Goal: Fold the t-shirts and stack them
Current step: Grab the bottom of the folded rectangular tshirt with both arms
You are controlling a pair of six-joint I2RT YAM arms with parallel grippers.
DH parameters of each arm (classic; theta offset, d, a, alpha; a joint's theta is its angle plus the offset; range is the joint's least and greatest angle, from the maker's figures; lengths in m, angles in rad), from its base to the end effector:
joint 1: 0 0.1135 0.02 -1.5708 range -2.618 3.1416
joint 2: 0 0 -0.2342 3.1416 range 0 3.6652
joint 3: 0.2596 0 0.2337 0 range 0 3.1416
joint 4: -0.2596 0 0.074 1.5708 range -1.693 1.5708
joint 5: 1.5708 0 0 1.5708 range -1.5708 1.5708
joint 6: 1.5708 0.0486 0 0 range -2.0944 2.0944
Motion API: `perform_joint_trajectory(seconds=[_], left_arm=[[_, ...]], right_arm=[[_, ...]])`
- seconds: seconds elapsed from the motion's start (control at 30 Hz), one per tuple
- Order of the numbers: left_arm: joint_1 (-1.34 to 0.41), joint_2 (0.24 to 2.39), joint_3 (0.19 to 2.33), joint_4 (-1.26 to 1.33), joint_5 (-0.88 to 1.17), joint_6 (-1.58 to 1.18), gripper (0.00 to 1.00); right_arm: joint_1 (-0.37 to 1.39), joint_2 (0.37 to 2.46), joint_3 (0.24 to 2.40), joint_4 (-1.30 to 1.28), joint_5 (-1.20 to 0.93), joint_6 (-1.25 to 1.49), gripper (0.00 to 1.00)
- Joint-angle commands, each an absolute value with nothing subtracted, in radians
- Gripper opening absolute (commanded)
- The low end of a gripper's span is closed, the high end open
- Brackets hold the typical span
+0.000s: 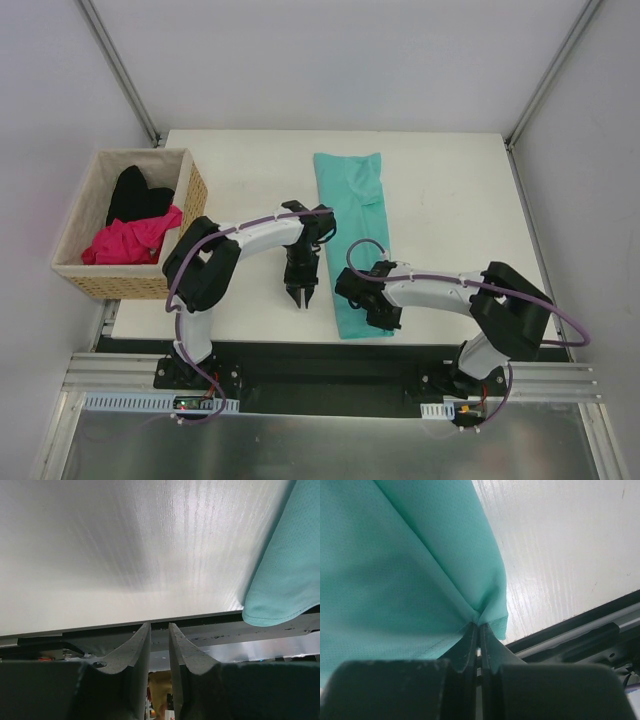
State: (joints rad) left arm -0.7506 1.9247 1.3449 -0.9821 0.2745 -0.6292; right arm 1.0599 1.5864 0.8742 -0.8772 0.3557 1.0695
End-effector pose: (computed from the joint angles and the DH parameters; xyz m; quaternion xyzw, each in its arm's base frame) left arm 0.2280 -0.2307 0.1389 -0.0607 -0.9887 0.1083 0.0837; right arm 0.1280 0.1937 0.1259 0.0031 0.9842 -0.0938 0.1503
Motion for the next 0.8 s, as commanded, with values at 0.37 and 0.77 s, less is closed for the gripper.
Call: perform_joint_trajectory(seconds=[0.37,0.77], left_arm=[[-0.761,1.822,1.335,-0.976,0.281,-0.684,0.2],[-0.735,1.796,1.296,-0.97,0.256,-0.667,0.2]], right_arm=[[1.049,1.738,1.009,-0.839,0.307,0.993,0.0],[1.077,1.812,1.143,-0.862,0.293,0.951,0.0]])
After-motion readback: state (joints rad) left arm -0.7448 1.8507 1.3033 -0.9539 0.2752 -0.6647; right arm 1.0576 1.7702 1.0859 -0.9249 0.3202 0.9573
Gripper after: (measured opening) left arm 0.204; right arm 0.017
